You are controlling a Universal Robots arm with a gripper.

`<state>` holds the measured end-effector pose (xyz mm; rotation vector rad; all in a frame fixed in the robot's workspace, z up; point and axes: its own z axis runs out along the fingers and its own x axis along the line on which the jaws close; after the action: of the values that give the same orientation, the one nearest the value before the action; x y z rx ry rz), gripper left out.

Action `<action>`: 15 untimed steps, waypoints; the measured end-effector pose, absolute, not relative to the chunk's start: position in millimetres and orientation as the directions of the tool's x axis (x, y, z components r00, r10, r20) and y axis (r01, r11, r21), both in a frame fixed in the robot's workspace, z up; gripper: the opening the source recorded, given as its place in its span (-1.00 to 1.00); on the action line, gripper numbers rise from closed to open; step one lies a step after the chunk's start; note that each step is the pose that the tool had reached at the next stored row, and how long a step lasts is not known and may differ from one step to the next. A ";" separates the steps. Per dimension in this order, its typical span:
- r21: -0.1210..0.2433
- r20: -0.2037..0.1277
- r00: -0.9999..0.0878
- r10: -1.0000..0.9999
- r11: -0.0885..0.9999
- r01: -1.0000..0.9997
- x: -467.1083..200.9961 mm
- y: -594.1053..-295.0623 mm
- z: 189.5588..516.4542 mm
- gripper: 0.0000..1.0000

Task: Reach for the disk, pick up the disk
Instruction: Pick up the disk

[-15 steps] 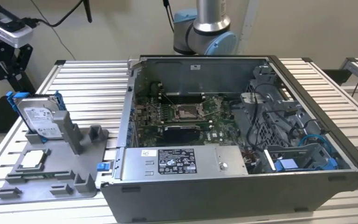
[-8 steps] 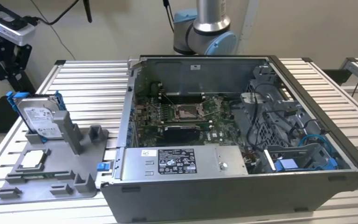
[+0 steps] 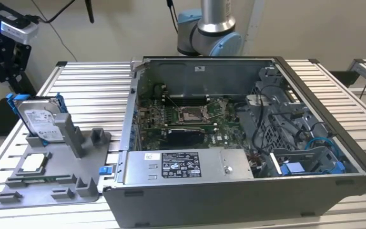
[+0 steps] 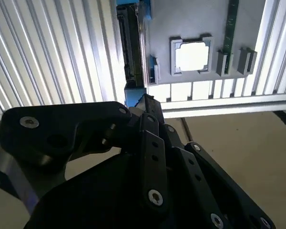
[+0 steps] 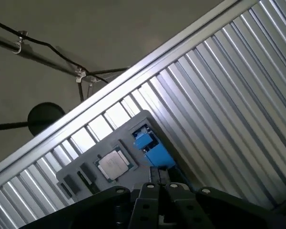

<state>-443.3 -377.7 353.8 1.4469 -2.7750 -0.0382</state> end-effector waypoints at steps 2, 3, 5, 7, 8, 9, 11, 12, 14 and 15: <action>0.027 -0.001 -0.546 -0.838 0.546 -0.837 -443.4 -377.7 353.8 -1.00; 0.027 -0.001 -0.532 -0.846 0.532 -0.846 -443.4 -377.7 353.9 -1.00; 0.027 -0.001 -0.488 -0.873 0.488 -0.872 -443.4 -377.7 353.8 -1.00; 0.027 -0.001 -0.456 -0.890 0.456 -0.890 -443.4 -377.7 353.9 -1.00; 0.027 -0.001 -0.440 -0.898 0.440 -0.897 -443.4 -377.7 353.8 -1.00; 0.027 -0.001 -0.424 -0.906 0.423 -0.906 -443.4 -377.7 353.8 -1.00; 0.027 -0.001 -0.390 -0.921 0.390 -0.920 -443.4 -377.7 353.8 -1.00; 0.027 -0.001 -0.374 -0.928 0.374 -0.927 -443.4 -377.7 353.8 -1.00; 0.027 -0.001 -0.341 -0.940 0.340 -0.940 -443.4 -377.7 353.8 -1.00; 0.027 -0.001 -0.329 -0.944 0.329 -0.944 -443.4 -377.7 353.9 -1.00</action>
<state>-443.4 -377.7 353.9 1.8114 -2.5489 -0.0352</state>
